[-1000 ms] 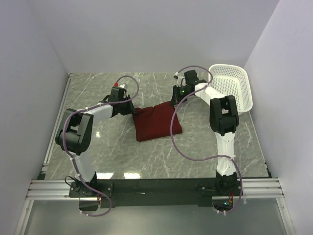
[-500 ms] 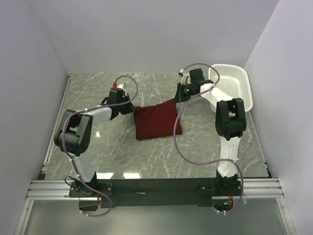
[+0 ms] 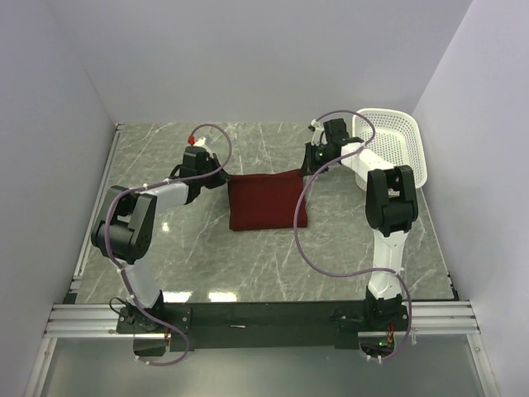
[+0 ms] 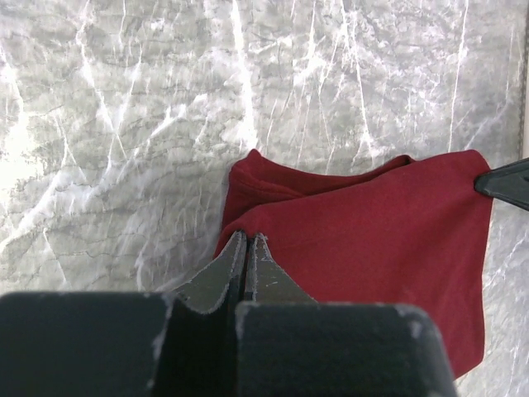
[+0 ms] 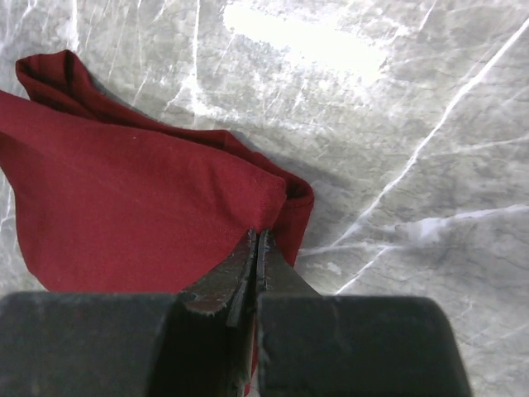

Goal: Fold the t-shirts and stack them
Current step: Fold the tshirt

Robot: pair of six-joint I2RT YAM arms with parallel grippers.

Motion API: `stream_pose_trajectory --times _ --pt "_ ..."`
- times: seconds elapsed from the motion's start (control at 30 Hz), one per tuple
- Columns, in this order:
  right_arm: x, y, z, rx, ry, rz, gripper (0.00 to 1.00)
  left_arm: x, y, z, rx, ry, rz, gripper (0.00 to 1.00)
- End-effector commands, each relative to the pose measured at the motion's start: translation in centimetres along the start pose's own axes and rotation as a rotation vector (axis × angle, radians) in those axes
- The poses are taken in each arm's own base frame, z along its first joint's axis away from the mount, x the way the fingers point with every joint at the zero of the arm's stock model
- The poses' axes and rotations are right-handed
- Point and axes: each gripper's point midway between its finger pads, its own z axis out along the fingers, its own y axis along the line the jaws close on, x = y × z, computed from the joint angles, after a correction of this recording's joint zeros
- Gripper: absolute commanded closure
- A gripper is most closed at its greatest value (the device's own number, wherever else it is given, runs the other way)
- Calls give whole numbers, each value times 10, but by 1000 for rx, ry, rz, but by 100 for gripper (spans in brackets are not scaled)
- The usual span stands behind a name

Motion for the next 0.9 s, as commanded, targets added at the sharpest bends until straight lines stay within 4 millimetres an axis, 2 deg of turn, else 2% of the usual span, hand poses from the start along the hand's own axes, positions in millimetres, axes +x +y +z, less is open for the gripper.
stream_pose_trajectory --times 0.0,0.27,0.3,0.33,0.4,0.5,0.53,0.57,0.6,0.63,0.67,0.7,0.73,0.77,0.8,0.83,0.87 --pt "-24 -6 -16 34 -90 -23 100 -19 -7 -1 35 -69 0 100" --pt "-27 -15 -8 50 -91 -21 99 -17 1 14 24 -40 -3 100" --pt "-27 -16 -7 53 -86 -20 95 -16 0 15 33 -36 -2 100" --pt "-29 -19 -5 57 -86 -21 79 -18 -1 19 35 -33 -2 99" --pt "-30 -20 -6 67 -78 -28 71 -18 -3 22 43 -19 -1 96" --pt "-34 -28 -16 136 -92 -54 57 -31 -5 20 34 -54 -2 63" --pt "-32 -31 -19 154 -93 -64 54 -45 -8 13 22 -99 3 54" --pt "-38 -29 -32 170 -119 -102 50 -52 -10 9 19 -119 8 43" --pt "-40 -24 -39 162 -133 -120 49 -60 -12 4 14 -142 18 40" --pt "-29 -24 -43 138 -110 -210 49 -74 -20 -8 21 -180 29 35" --pt "-31 -3 -61 74 -135 -290 50 -82 -24 -14 23 -199 44 34" --pt "-20 10 -67 2 -116 -351 50 -86 -26 -20 22 -208 74 34" --pt "1 33 -71 -166 -89 -471 51 -92 -33 -33 30 -212 90 34" --pt "10 52 -81 -250 -90 -536 52 -93 -37 -38 39 -206 105 34" --pt "36 65 -84 -334 -20 -546 53 -91 -41 -44 52 -192 117 35" --pt "46 80 -87 -424 -5 -617 55 -88 -47 -53 77 -176 116 35" --pt "60 82 -82 -461 53 -608 64 -73 -55 -58 134 -108 114 36"
